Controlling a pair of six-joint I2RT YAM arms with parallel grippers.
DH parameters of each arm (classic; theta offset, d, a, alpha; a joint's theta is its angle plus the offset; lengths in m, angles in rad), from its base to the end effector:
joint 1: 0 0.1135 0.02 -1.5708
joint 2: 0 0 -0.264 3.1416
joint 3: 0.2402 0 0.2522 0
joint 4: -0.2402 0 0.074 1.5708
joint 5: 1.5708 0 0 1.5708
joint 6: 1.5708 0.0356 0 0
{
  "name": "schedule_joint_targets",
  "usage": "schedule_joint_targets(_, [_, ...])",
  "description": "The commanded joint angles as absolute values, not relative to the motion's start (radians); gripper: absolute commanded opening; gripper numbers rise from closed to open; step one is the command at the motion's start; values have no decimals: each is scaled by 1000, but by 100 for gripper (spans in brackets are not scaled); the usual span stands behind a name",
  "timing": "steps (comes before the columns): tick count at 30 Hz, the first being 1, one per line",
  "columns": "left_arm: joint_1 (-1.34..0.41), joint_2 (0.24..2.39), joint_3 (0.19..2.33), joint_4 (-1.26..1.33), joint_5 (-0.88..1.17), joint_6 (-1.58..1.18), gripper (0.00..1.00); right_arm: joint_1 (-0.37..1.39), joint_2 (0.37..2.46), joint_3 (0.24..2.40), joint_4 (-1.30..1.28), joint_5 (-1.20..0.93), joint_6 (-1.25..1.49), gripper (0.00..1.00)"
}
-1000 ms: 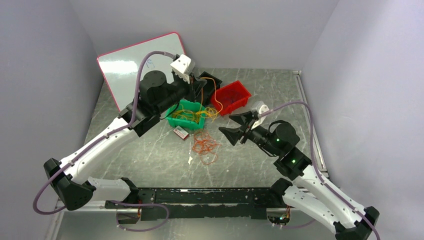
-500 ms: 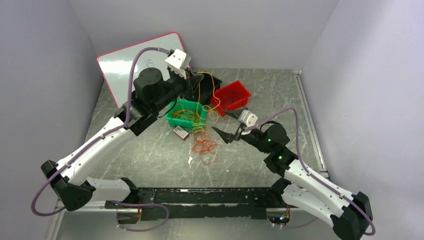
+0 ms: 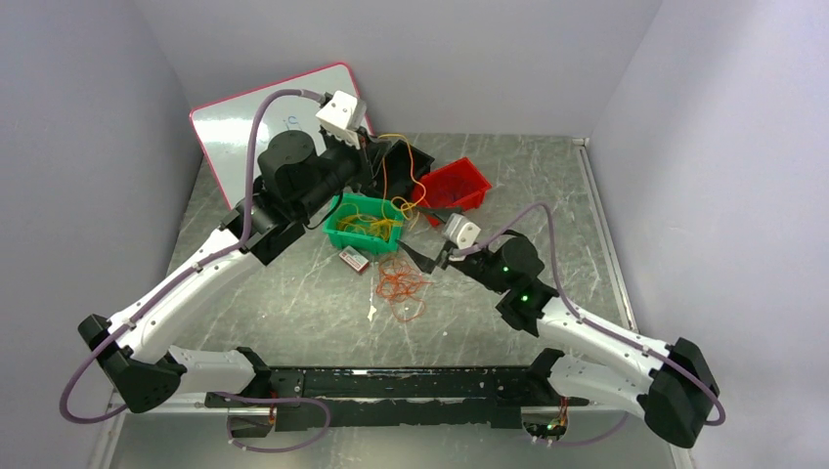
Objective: Untangle the cables
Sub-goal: Untie the cable.
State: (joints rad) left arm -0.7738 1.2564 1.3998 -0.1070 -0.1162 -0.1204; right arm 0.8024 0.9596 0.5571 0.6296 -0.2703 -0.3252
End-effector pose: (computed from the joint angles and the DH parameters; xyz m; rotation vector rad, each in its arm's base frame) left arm 0.2042 -0.1938 0.4629 0.4127 1.5122 -0.6195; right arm 0.1481 0.1669 0.3133 -0.9207 1.0224 0.5822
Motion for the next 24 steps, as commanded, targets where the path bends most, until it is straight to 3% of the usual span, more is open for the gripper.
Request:
schedule_joint_targets(1, [-770, 1233, 1434, -106, -145, -127, 7, 836, 1019, 601, 734, -171, -392, 74])
schedule_joint_targets(11, [-765, 1218, 1419, -100, -136, -136, 7, 842, 1103, 653, 772, -138, -402, 67])
schedule_joint_targets(24, [-761, 1202, 1407, -105, -144, -144, 7, 845, 1138, 660, 821, -155, -351, 29])
